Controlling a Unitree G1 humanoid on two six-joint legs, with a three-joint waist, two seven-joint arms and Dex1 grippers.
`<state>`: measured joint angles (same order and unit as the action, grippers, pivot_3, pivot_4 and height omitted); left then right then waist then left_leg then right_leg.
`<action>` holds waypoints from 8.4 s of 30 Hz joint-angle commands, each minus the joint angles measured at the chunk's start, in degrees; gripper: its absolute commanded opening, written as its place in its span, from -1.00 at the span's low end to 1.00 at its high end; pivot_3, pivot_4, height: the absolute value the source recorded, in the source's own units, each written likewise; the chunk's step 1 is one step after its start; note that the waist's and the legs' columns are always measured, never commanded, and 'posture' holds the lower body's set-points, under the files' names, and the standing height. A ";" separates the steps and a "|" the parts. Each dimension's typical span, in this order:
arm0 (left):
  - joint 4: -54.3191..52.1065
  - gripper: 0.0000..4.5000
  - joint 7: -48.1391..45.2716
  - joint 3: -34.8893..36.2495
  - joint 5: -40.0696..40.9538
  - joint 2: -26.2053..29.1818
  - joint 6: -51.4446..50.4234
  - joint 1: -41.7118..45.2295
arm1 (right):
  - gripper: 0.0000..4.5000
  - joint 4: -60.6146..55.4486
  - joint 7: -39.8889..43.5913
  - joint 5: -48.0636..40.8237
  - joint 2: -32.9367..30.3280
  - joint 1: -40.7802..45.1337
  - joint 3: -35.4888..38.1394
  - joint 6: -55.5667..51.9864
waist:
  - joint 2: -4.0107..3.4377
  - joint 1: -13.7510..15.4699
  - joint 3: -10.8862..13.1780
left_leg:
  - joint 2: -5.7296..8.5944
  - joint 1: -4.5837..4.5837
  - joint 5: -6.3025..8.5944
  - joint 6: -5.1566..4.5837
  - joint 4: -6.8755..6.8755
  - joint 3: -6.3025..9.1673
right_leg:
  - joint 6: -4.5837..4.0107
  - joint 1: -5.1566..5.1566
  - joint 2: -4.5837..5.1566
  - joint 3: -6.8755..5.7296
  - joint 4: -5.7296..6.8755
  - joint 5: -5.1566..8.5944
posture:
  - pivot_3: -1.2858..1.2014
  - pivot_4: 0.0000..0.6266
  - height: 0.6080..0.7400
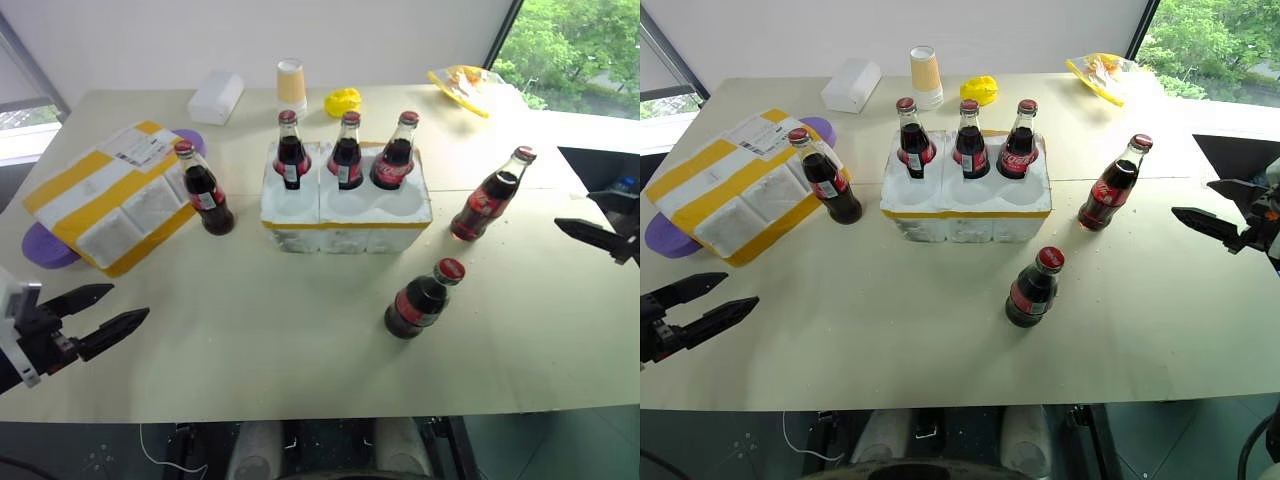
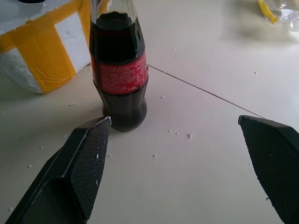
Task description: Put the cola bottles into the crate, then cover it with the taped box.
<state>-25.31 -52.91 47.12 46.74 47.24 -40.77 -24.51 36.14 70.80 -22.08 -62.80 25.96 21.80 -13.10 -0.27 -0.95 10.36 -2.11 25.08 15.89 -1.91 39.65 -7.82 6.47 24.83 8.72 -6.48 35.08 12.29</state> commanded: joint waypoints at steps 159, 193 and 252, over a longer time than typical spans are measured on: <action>9.96 0.98 -25.87 -45.38 -4.58 3.41 -8.52 59.68 | 1.00 -80.67 -22.14 -39.03 16.41 -49.80 32.27 -36.56 | 0.74 3.24 0.30 | 0.22 0.03 -0.08 -0.30 0.47 0.49 | 0.28 -0.52 -0.11 -0.03 0.11 -0.16 | 0.03 -0.52 1.00; 11.31 0.98 -25.89 -51.67 -6.79 -0.55 -4.04 64.12 | 1.00 -72.35 -27.91 -22.72 23.86 -43.42 -1.13 -22.14 | 0.73 3.04 0.29 | 0.27 0.06 -0.10 -0.28 0.45 0.42 | 0.20 -0.40 -0.15 0.02 0.13 -0.11 | 0.03 -0.52 1.00; 3.55 1.00 0.73 -41.82 -3.65 -8.40 -3.36 56.97 | 0.97 -43.25 -32.81 -6.49 32.64 9.68 -18.75 -22.68 | 0.64 1.32 0.36 | 0.30 0.22 -0.21 -0.14 0.42 0.19 | 0.39 -0.25 -0.17 -0.04 0.22 -0.21 | 0.03 -0.52 1.00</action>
<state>-20.04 -53.25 3.68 43.07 39.04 -45.38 32.93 -1.83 39.26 -26.98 -28.37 36.29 -1.45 -34.95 0.38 0.37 10.72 -1.81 25.31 15.69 -2.05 40.05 -7.62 6.86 24.58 8.55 -6.52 35.29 12.08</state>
